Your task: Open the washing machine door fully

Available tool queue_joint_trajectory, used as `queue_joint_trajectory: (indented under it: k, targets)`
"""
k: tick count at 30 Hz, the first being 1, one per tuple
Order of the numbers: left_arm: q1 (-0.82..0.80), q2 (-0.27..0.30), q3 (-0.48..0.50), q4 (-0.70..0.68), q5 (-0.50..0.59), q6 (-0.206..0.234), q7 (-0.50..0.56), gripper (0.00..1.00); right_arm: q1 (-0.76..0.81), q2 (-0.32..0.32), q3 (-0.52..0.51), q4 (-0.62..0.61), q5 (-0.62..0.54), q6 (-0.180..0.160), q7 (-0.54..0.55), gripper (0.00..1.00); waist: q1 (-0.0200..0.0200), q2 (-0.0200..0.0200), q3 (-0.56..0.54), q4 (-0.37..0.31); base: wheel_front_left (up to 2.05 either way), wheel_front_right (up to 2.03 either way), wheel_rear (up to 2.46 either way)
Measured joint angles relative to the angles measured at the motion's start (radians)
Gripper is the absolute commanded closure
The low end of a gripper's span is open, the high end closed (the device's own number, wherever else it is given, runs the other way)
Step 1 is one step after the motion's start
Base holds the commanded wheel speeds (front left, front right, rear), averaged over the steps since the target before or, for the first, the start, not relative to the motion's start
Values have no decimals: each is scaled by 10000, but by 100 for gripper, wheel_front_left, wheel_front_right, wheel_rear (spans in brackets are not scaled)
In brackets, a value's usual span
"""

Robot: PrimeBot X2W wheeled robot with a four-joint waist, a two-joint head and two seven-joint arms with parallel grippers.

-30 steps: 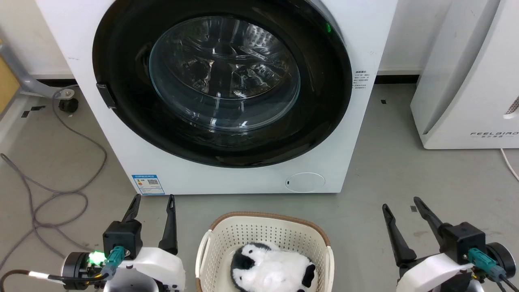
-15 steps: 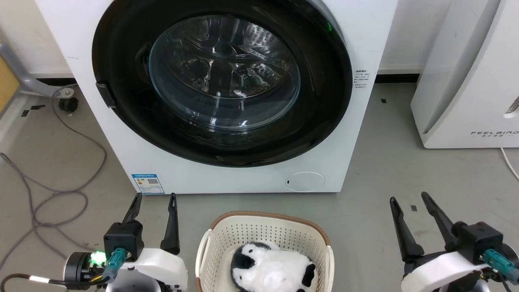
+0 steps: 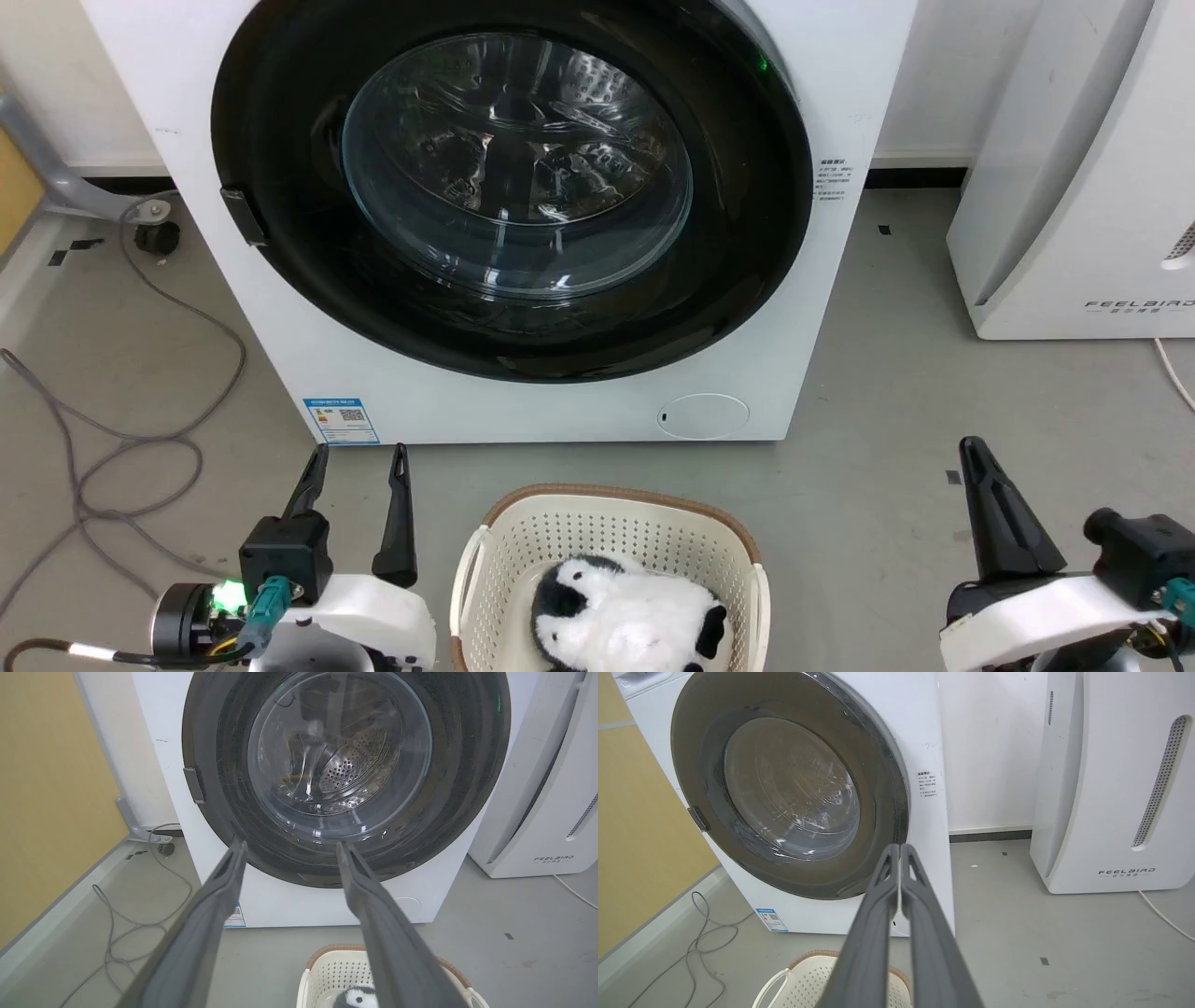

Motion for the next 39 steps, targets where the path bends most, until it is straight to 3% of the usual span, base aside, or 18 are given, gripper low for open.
queue_joint_trajectory:
  k: [5, 22, 31, 39]
  targets:
    - [-1, 0, -31, 27, -12, 10, -94, 0, -48, 0, -19, 127, 989, 0, -90, 100, 0, 0, 18, 31, 0, 0, 0]
    - [-58, -2, -161, 63, -86, 184, -462, 0, -820, 0, -313, 945, 5956, 0, -412, 100, 0, 0, 263, 228, 0, 0, 0]
    - [-180, -2, -259, 58, -157, 274, -646, 0, -1589, -2, -1037, 1919, 8259, -2, 583, 100, 2, 0, 538, 366, 0, 0, 0]
    - [-402, -2, -349, 38, -226, 395, -800, 0, -2742, -336, -1530, 2888, 9453, -2, 1271, 100, 2, 0, 949, 517, 0, 0, 0]
